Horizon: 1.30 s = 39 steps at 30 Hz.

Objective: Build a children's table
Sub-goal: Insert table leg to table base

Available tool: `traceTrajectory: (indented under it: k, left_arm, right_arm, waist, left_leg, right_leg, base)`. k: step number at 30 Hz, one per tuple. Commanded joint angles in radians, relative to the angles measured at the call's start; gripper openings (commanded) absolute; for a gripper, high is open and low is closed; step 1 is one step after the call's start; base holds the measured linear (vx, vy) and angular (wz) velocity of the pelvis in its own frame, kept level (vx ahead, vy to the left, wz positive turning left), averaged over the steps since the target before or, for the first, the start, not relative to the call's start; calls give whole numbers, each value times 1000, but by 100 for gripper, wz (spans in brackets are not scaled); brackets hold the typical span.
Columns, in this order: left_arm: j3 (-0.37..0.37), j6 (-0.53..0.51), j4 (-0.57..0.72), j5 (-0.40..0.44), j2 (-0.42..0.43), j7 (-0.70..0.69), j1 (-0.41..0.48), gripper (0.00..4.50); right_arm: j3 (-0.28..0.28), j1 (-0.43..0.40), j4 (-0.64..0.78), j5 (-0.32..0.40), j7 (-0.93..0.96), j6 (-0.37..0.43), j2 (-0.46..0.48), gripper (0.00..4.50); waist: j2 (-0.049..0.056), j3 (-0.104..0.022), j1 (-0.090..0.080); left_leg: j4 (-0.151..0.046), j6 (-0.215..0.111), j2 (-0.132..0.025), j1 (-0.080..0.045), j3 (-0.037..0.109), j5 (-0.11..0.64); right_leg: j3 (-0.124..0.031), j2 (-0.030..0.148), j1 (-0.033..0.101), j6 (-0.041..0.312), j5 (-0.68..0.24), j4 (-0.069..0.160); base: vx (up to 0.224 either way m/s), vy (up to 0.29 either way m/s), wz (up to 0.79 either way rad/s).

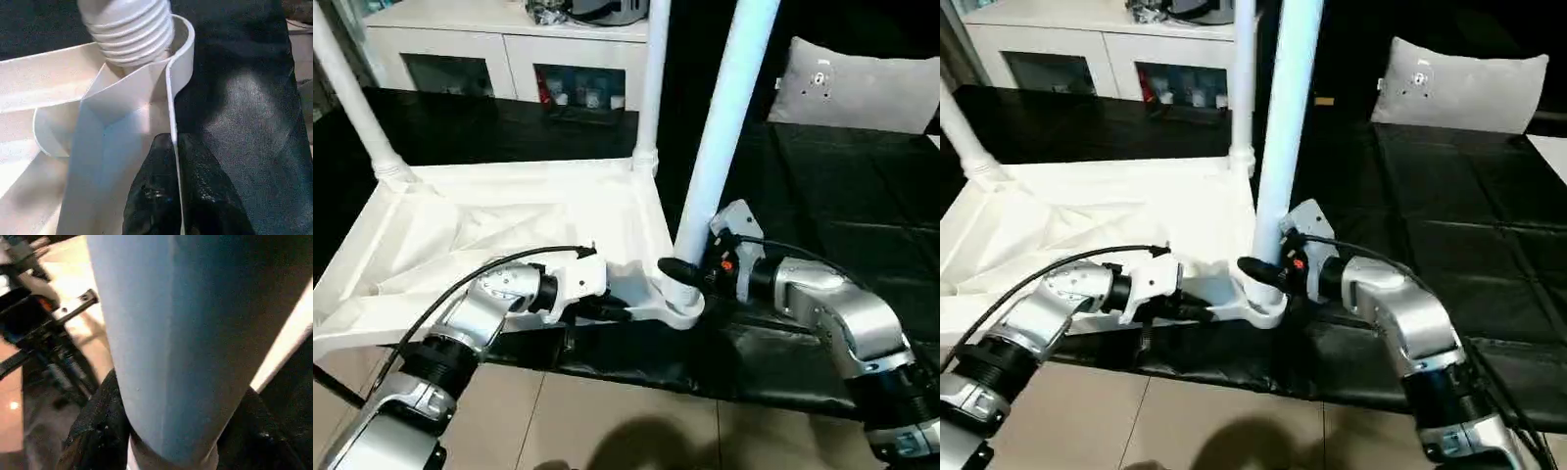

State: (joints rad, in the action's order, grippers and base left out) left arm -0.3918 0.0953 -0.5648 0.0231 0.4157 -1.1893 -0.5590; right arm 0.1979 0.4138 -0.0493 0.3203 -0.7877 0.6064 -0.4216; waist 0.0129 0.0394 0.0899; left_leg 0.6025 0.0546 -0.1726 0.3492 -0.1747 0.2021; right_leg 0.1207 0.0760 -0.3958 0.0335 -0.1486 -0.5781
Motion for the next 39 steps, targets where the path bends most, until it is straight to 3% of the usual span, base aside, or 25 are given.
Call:
traceTrajectory:
  k: [1, 10, 16, 20, 26, 28, 33, 39]
  left_arm:
    - [-27, 10, -20, 50, 3, -19, -9, 0]
    - [-38, 1, -22, 47, 8, -38, -20, 0]
    - [-35, 5, -30, 52, 6, -44, -21, 0]
    - [-34, 1, -23, 47, 9, -53, -20, 0]
    - [-29, -7, -17, 42, 9, -58, -19, 0]
    - [-23, -15, -14, 33, 6, -60, -18, 0]
    - [-18, -19, -13, 29, 3, -58, -19, 0]
    - [-8, -24, -17, 24, -6, -42, -19, 0]
  right_arm:
    - [37, -12, -20, -5, -24, 39, -14, 190]
    - [18, -18, -5, 4, -58, 53, -44, 190]
    - [27, -24, -24, -8, -52, 49, -33, 189]
    - [19, -20, -55, -11, -34, 26, -18, 189]
    - [-46, -26, -82, 58, -32, 34, 32, 189]
    - [-101, -41, -107, 110, -29, 54, 58, 189]
    - [-117, -102, -131, 111, -25, 30, 66, 189]
    - [-175, -180, -131, 118, 20, -41, 117, 189]
  waist:
    - [-9, -55, 1]
    - [-9, -56, 1]
    - [-8, -59, 2]
    - [-7, -56, 0]
    - [-3, -56, -1]
    - [-1, -58, 0]
    - [1, -60, 1]
    - [7, -55, -1]
  left_leg:
    - [-73, -30, -57, -6, 22, 198]
    - [-71, -26, -53, -8, 24, 216]
    - [-72, -27, -56, -5, 25, 202]
    - [-72, -25, -54, -6, 24, 218]
    - [-73, -22, -54, -7, 26, 234]
    - [-74, -23, -55, -6, 27, 229]
    - [-75, -22, -57, -6, 26, 220]
    - [-79, -16, -58, -9, 29, 257]
  right_leg:
    - [-59, 90, 50, 59, -477, 88]
    - [-53, 89, 48, 33, -528, 99]
    - [-55, 90, 50, 49, -485, 91]
    - [-53, 90, 48, 51, -506, 96]
    - [-52, 91, 48, 46, -522, 100]
    - [-52, 91, 49, 52, -509, 98]
    - [-54, 91, 51, 72, -462, 92]
    - [-51, 92, 48, 64, -505, 100]
  base:
    - [0, 0, 0]
    - [0, 0, 0]
    - [0, 0, 0]
    - [0, 0, 0]
    - [0, 0, 0]
    - [0, 0, 0]
    - [0, 0, 0]
    - [0, 0, 0]
